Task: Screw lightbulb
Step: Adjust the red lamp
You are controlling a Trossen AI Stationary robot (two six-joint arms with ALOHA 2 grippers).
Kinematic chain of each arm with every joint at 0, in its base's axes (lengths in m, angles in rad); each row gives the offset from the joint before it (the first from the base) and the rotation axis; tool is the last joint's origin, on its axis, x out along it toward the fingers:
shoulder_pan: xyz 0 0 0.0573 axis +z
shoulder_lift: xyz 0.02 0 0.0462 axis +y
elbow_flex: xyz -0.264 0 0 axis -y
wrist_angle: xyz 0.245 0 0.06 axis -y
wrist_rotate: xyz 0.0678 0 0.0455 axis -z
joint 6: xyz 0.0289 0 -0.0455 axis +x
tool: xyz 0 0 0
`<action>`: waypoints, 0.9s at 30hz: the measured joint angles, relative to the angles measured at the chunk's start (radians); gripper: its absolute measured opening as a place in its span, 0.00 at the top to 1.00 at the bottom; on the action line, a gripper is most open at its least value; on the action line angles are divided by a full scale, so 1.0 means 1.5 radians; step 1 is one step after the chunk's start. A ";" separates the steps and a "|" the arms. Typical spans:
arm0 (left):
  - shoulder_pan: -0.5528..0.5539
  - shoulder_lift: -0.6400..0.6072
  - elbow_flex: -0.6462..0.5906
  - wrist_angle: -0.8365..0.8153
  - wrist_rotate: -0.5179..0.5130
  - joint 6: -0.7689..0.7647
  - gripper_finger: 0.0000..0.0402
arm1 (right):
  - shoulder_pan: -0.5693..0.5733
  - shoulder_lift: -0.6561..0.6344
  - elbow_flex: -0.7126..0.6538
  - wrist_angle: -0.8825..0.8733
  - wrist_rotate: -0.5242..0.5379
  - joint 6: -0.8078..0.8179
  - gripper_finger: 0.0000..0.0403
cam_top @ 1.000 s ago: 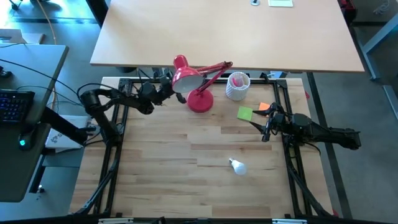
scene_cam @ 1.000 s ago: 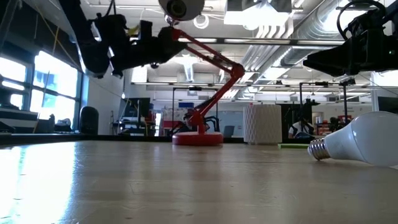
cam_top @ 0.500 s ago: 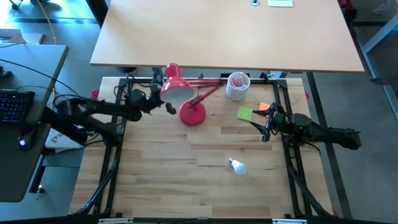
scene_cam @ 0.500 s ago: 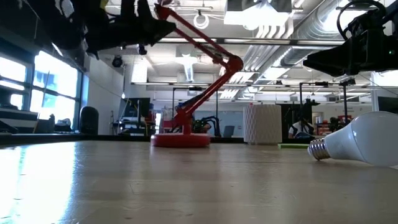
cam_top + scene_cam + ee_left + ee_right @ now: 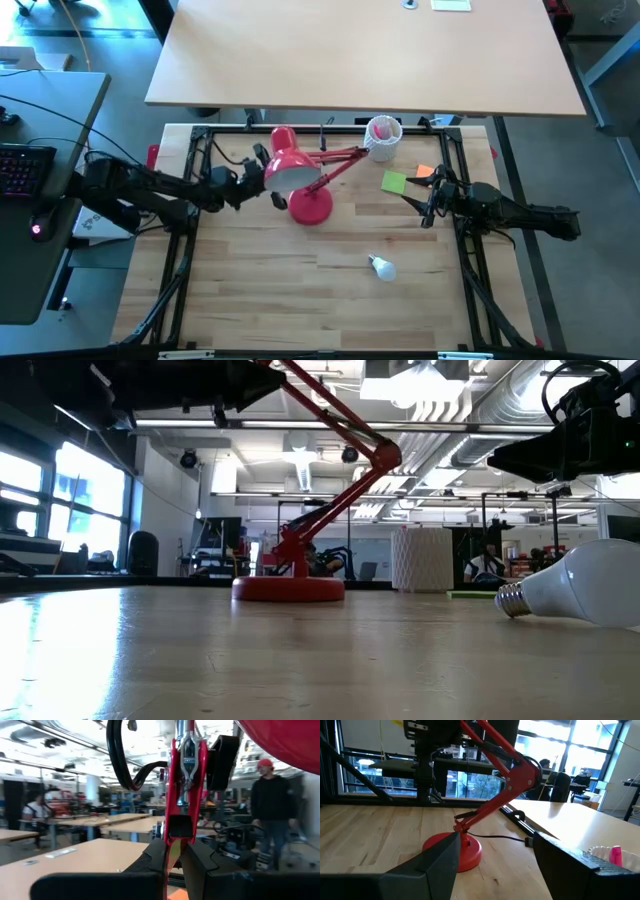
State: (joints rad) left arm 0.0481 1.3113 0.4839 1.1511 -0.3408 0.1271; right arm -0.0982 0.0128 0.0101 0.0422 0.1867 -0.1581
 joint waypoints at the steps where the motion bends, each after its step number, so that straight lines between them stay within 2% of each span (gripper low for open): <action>1: -0.009 0.006 0.000 0.006 -0.014 0.010 0.94 | 0.000 0.000 0.000 0.000 0.000 0.000 0.39; 4: -0.024 0.020 0.000 0.023 -0.040 0.036 0.92 | 0.000 0.000 0.000 0.000 0.000 0.000 0.39; 12: -0.019 0.021 0.000 -0.012 -0.047 0.079 0.88 | 0.000 0.000 0.000 0.000 0.000 0.000 0.39; 16: -0.019 0.033 -0.007 -0.102 -0.068 0.095 0.79 | 0.000 0.000 0.000 0.000 0.000 0.000 0.39; 20: -0.013 0.023 -0.002 -0.118 -0.096 0.049 0.68 | 0.000 0.001 0.000 0.000 0.000 0.000 0.39; 23: -0.010 0.029 -0.007 -0.138 -0.082 0.029 0.61 | 0.000 0.000 0.000 0.000 0.000 0.000 0.39; 27: 0.004 0.030 -0.003 -0.102 -0.033 0.061 0.55 | 0.000 0.001 0.000 0.000 0.000 0.000 0.39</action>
State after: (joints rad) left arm 0.0534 1.3562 0.4793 0.9979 -0.3902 0.2187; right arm -0.0984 0.0139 0.0101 0.0422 0.1867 -0.1577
